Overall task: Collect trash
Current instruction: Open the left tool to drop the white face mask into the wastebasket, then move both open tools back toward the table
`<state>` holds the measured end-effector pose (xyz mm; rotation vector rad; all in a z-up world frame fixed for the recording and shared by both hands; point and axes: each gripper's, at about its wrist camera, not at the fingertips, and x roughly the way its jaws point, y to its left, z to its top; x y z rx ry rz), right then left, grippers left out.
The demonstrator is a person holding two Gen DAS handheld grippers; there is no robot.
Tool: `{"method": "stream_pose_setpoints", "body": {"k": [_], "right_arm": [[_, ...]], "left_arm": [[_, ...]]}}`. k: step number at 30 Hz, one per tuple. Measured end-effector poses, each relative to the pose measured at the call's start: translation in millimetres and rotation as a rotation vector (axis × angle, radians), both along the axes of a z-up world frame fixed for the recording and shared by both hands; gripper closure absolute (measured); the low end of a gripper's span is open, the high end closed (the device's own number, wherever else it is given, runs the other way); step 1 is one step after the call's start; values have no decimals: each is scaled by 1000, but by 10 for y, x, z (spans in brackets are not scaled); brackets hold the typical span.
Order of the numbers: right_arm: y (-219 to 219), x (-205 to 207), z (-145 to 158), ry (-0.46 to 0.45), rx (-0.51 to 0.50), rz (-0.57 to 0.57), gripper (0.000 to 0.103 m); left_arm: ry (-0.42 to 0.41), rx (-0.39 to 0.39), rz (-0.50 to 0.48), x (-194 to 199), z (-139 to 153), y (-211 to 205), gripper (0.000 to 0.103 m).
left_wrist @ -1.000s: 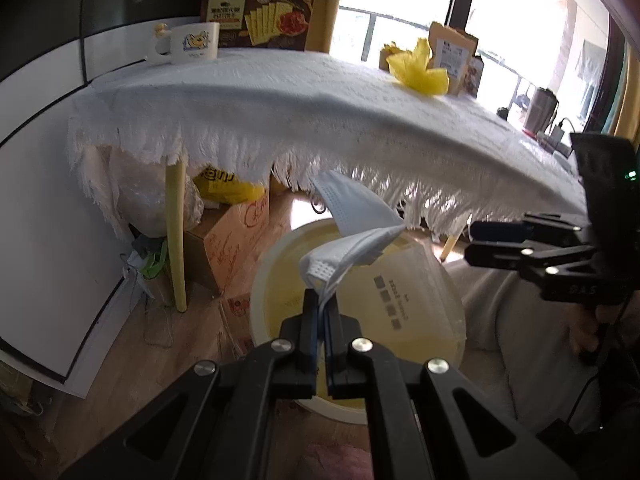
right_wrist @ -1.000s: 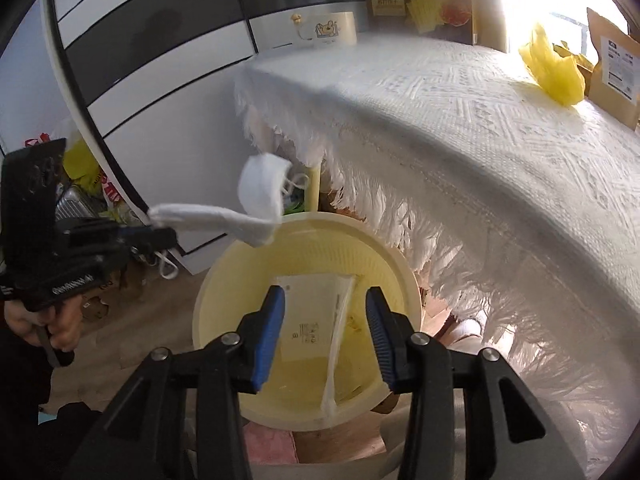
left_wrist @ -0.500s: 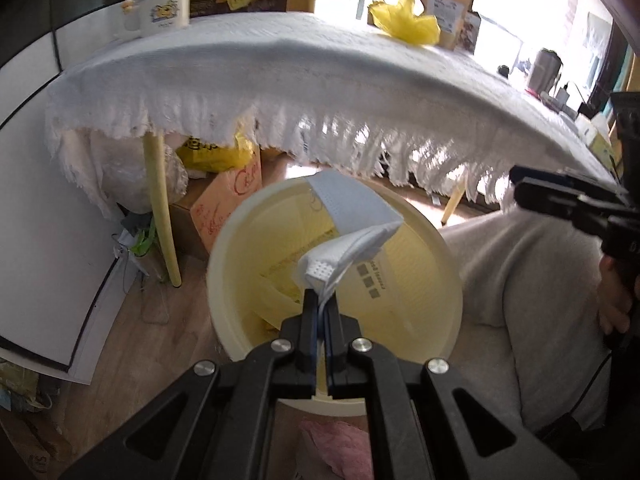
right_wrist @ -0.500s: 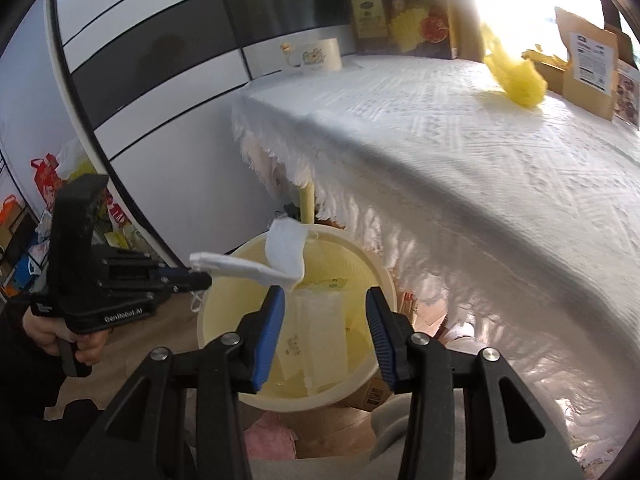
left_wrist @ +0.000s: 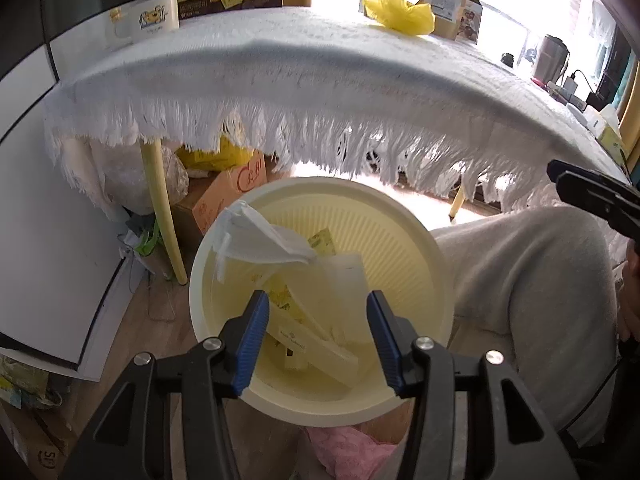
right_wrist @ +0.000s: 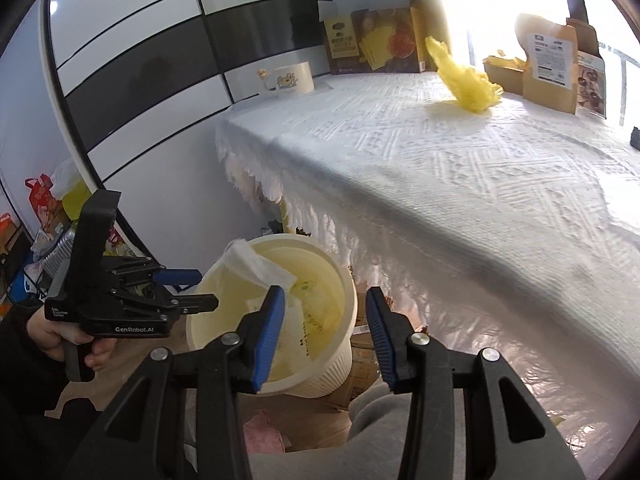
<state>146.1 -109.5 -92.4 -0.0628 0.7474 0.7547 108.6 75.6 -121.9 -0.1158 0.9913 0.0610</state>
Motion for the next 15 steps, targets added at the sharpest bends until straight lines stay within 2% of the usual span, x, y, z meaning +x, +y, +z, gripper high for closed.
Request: {"method": "stream_pose_setpoints", "body": {"k": [15], "right_arm": [[-349, -106, 239, -65, 57, -19, 63]], "left_arm": [[-113, 43, -69, 41, 446, -428, 52]]}}
